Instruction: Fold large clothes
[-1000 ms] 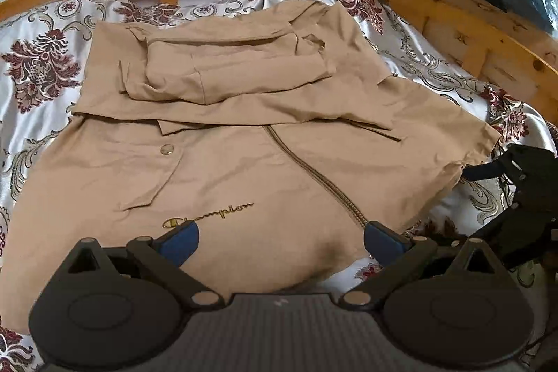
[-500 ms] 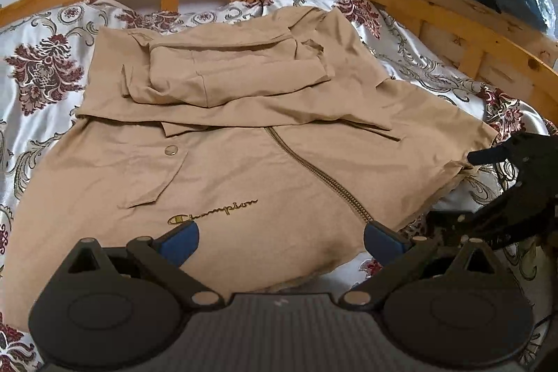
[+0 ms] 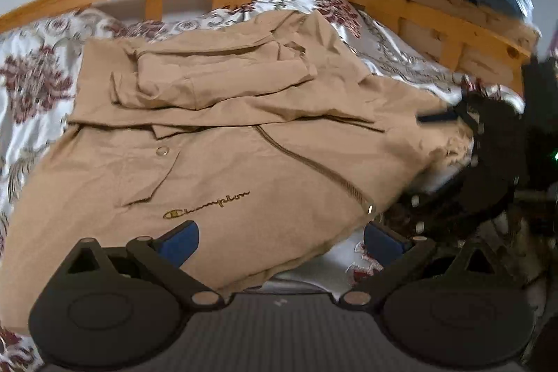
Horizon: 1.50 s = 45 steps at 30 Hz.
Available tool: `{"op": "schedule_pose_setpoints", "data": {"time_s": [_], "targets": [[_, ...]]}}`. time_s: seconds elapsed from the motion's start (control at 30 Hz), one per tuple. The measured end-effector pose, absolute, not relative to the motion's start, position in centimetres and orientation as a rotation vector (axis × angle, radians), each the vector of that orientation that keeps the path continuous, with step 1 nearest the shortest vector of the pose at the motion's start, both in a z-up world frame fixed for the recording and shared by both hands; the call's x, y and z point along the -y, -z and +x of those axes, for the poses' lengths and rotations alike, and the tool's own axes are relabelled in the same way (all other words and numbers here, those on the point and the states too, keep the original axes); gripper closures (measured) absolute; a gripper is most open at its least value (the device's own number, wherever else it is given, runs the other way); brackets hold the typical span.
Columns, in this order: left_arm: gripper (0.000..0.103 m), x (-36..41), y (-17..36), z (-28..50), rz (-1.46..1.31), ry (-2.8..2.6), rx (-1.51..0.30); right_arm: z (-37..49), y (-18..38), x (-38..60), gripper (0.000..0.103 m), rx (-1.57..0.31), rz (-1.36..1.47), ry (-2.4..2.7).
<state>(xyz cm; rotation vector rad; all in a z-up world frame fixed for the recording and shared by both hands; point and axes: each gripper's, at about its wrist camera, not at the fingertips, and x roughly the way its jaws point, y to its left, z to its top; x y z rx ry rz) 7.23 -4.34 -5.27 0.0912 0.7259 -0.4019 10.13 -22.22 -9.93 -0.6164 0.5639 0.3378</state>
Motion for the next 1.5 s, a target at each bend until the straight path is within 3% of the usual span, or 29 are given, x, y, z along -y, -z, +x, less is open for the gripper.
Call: {"op": "schedule_pose_setpoints", "data": {"time_s": [0.13,0.27,0.43,0.57,0.73,0.83,0.87,0.9,0.93,1.0,1.13,1.5], "targets": [[0.002,6.2,6.0,7.0,0.333,0.281,-0.703,9.2,8.3,22.4,0.001,-0.431,-0.581,-0.323],[0.009,6.7,6.5,7.2,0.400,0.217,-0.722,9.5,7.3,23.6,0.001,-0.402,-0.487,-0.288],[0.037,4.6,6.1,8.6,0.405,0.079,-0.748,9.3,7.2,23.9,0.001,-0.377,-0.504,-0.268],[0.038,1.4,5.1,8.6,0.372,0.026,-0.723,9.4,8.9,23.6,0.001,-0.440,-0.722,-0.213],[0.033,0.2,6.0,8.0,0.379,-0.040,-0.766,10.7,11.6,25.0,0.004,-0.567,-0.943,-0.032],[0.035,-0.2,7.0,7.8,0.396,-0.062,-0.777,11.4,11.0,26.8,0.020,-0.609,-0.799,-0.039],[0.040,-0.2,7.1,7.7,0.402,-0.060,-0.771,11.4,10.9,27.1,0.035,-0.619,-0.763,-0.047],[0.059,-0.1,7.1,7.6,0.403,-0.048,-0.761,11.5,10.9,27.4,0.049,-0.628,-0.736,-0.062],[0.079,0.1,6.9,7.4,0.397,-0.029,-0.751,11.4,10.9,27.4,0.054,-0.628,-0.722,-0.071],[0.091,0.7,6.1,7.2,0.402,-0.025,-0.706,11.1,10.5,27.0,0.085,-0.610,-0.697,-0.076],[0.097,0.4,2.9,7.2,0.351,-0.008,-0.600,9.7,8.1,26.5,0.095,-0.497,-0.612,-0.040],[0.098,-4.5,-4.3,2.3,0.216,0.091,-0.573,1.7,0.5,26.0,0.098,-0.300,-0.556,0.005]]}}
